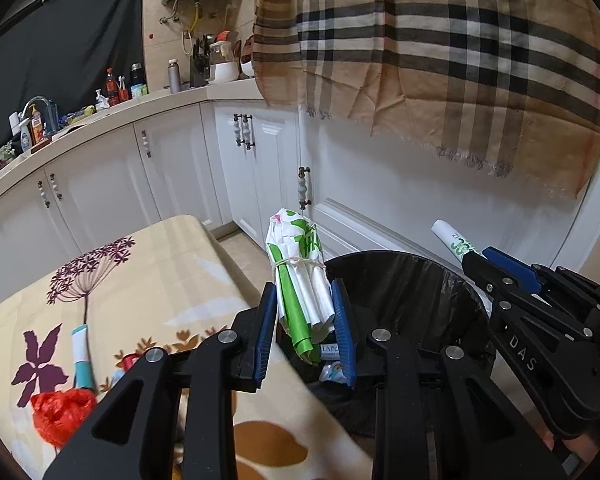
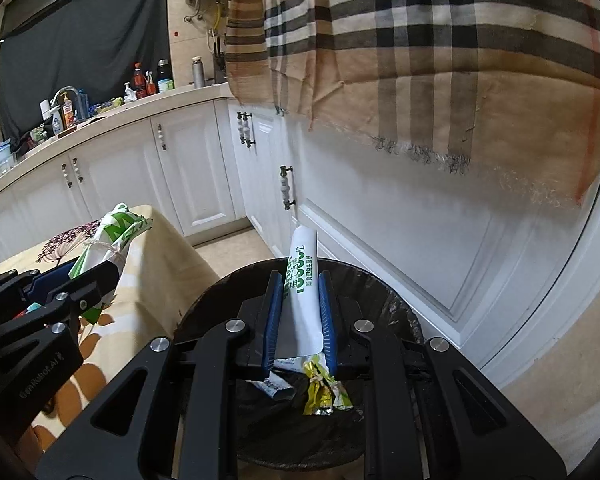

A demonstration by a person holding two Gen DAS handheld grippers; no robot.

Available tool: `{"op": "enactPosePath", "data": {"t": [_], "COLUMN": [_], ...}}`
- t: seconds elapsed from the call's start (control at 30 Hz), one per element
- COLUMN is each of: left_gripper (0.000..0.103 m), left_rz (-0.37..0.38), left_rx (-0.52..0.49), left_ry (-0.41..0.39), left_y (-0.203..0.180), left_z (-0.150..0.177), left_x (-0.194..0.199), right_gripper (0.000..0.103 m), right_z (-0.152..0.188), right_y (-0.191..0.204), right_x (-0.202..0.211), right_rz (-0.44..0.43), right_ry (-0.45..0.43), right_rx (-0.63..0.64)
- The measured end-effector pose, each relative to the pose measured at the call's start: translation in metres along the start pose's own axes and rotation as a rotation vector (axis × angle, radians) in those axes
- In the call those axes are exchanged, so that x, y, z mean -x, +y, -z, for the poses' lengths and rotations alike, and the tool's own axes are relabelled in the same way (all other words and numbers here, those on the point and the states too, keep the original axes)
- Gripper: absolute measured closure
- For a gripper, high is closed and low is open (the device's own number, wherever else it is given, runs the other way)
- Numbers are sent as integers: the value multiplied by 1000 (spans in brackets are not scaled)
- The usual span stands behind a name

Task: Collect trash
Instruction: 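Carry both items to the bin and open both tools to drop them, then move both open tools back over the table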

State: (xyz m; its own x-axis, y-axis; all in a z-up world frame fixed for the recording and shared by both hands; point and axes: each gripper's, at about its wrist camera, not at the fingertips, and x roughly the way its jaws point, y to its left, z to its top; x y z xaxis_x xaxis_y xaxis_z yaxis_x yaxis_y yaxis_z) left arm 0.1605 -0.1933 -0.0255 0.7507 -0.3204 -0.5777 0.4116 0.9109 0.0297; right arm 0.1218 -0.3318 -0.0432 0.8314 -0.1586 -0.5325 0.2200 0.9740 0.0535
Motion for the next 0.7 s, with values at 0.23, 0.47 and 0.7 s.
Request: {"op": "enactPosePath", "data": {"t": [0.23, 0.47, 0.7], "left_gripper": [70, 58, 52], "left_rz": [3, -10, -28], "left_rx": [0, 32, 50], "left_ry": [24, 22, 9], "left_y": [-8, 2, 17], "left_z": [-7, -6, 0], "left_x": [-19, -14, 14], "right_gripper": [71, 71, 71], "right_z": [0, 1, 3], "right_y": [-10, -15, -1], "right_x": [-16, -16, 0], "right_rz": [19, 22, -5], "right_ry": [13, 18, 17], "right_rx": [-35, -46, -30]}}
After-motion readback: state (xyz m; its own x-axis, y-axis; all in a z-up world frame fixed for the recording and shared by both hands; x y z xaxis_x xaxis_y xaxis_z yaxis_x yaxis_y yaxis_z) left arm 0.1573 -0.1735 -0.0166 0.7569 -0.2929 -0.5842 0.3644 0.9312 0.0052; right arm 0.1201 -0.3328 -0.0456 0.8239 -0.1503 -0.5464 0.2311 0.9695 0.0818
